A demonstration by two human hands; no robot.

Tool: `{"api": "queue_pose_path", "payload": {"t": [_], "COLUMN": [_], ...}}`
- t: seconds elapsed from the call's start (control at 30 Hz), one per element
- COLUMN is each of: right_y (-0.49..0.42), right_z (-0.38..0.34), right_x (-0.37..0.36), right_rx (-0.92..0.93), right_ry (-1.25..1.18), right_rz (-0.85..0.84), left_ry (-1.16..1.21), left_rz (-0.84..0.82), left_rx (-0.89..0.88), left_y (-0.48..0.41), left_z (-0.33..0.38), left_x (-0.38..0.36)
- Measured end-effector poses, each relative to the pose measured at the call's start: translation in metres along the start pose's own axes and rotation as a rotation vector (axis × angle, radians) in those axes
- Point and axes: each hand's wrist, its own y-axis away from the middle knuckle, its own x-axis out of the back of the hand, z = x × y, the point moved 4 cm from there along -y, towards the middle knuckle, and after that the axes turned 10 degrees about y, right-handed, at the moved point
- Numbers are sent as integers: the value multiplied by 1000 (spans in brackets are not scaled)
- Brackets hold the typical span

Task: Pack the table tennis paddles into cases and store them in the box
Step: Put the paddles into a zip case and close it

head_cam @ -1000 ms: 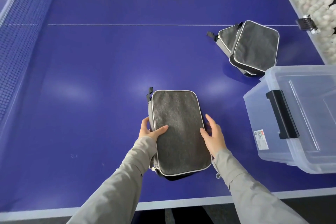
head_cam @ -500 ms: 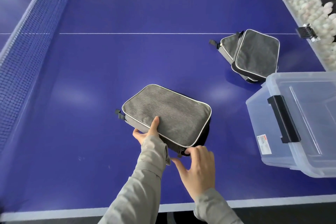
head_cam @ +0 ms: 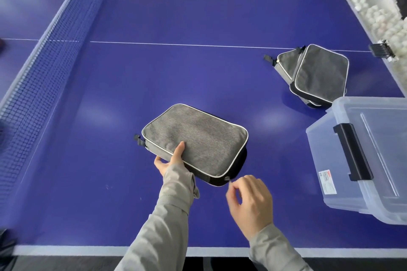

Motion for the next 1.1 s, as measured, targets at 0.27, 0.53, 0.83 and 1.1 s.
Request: {"api": "queue_pose_path", "payload": {"t": [0.27,0.53,0.83,1.1], "right_y": [-14,-31,-53,-77], "right_z": [41,85,86,66], "right_x": [-9,-26,-42,-49], "right_rx": [-266,-462,-574,-597], "right_ry": [-60,-220,-660,-746], "right_rz": [-93,-154,-499,-557], "left_ry": [-24,-128,-243,-271], "left_rz": [-106,-281,-619,-769], "left_rx": [-22,-18,-25,-136], "left_y": [-4,-3,-1,-1], "left_z": [8,14,37,70], "left_x": [8,20,22,21]}}
